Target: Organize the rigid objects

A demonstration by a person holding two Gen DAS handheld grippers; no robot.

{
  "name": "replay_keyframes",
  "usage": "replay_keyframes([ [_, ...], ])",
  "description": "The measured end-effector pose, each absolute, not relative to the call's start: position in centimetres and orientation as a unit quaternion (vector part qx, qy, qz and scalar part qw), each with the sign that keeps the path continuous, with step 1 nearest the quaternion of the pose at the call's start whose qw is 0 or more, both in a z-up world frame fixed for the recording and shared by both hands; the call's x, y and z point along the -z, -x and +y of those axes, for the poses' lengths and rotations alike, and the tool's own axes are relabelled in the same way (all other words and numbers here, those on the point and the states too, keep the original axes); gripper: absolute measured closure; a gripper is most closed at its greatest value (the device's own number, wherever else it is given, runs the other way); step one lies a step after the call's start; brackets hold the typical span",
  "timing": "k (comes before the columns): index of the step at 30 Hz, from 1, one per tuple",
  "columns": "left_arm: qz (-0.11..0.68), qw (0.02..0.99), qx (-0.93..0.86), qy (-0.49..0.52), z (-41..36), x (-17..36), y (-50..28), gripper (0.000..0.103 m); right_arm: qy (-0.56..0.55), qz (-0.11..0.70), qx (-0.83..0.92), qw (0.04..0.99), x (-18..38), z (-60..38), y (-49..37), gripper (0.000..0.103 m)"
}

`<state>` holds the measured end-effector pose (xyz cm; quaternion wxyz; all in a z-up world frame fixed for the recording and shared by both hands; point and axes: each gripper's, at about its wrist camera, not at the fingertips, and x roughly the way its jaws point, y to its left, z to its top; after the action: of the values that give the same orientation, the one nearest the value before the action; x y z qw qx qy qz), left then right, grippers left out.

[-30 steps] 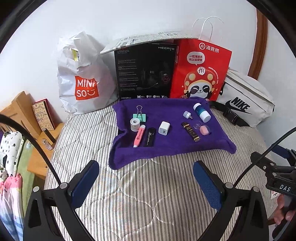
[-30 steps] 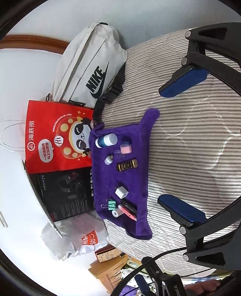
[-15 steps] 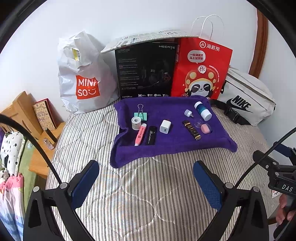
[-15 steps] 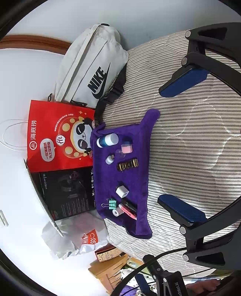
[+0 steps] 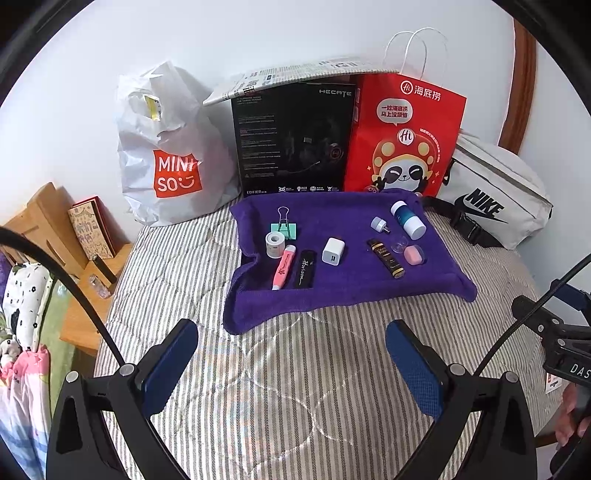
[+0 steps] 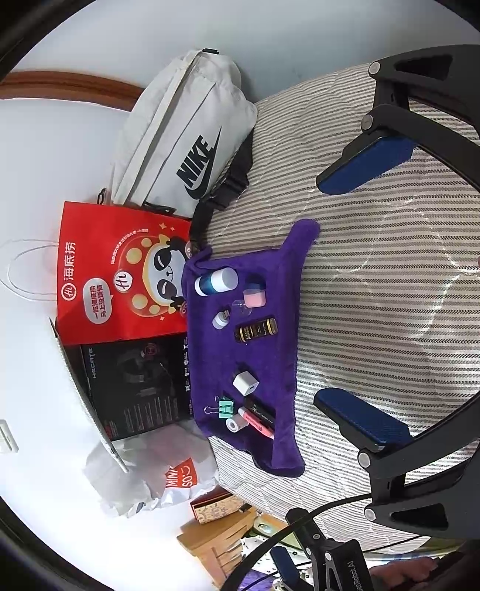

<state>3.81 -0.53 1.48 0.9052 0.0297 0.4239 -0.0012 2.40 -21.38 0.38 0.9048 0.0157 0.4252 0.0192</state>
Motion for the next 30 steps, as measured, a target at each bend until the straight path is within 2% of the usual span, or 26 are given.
replay_keyframes([
  [30, 0.427, 0.903, 0.001, -0.037, -0.64, -1.43, -3.67, 0.000, -0.014, 0.424, -0.019, 0.905, -0.71, -21.43, -2.40, 0.000],
])
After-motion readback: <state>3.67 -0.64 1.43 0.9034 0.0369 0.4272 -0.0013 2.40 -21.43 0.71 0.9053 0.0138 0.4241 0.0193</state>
